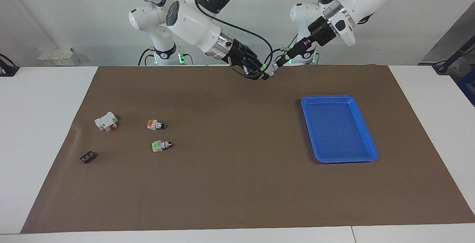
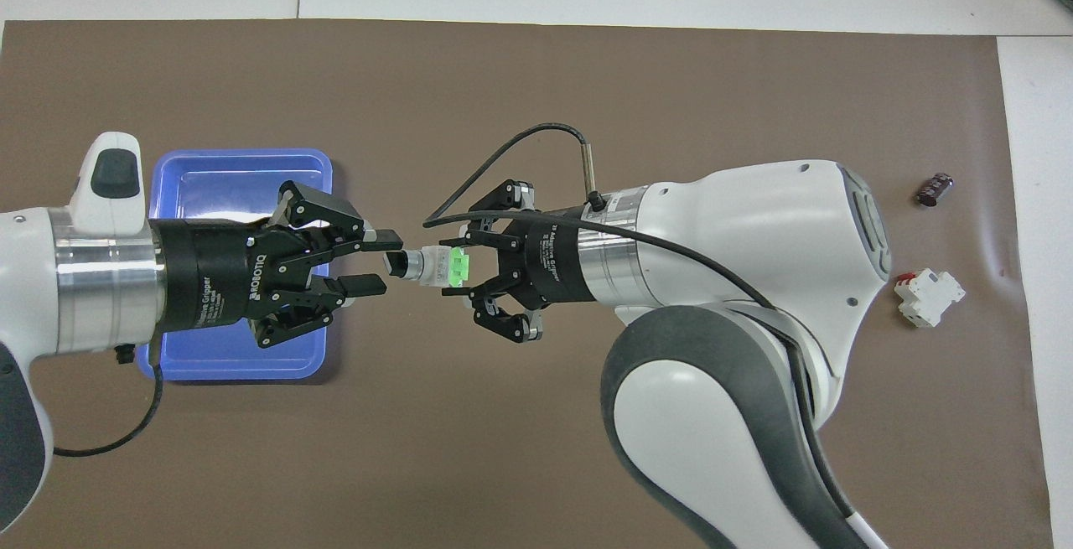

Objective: Turn and place switch with both arms

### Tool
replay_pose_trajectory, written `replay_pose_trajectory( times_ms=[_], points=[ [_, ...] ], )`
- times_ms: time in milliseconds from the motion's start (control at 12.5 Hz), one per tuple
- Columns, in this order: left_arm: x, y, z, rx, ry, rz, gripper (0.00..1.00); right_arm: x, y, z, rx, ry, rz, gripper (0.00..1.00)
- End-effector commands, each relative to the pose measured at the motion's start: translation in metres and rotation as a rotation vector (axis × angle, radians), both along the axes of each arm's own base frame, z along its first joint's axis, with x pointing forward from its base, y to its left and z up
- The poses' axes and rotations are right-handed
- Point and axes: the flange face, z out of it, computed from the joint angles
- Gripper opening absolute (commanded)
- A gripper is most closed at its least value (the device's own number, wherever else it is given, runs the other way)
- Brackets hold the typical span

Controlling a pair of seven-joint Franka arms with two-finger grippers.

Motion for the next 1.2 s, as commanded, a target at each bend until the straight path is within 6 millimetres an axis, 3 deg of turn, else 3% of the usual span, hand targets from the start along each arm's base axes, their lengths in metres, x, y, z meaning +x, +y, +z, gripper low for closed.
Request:
replay_pose_trajectory(
  times_ms=[0, 159, 1116],
  points=[
    [-0.0078, 0.0022, -0.0005, -0.011, -0.026, 0.012, 0.45, 0.0016, -0.002, 0.0046, 0.011, 0.011, -0.018, 0.0],
    [-0.0073, 0.0026, -0.0002, -0.006, -0.047, -0.001, 0.39, 0.0021, -0.0028, 0.0045, 0.01, 0.01, -0.019, 0.0],
    [-0.0066, 0.0049, -0.0032, 0.012, -0.118, -0.063, 0.38, 0.0007, -0.0024, 0.0055, 0.009, 0.009, -0.016, 0.0]
  ],
)
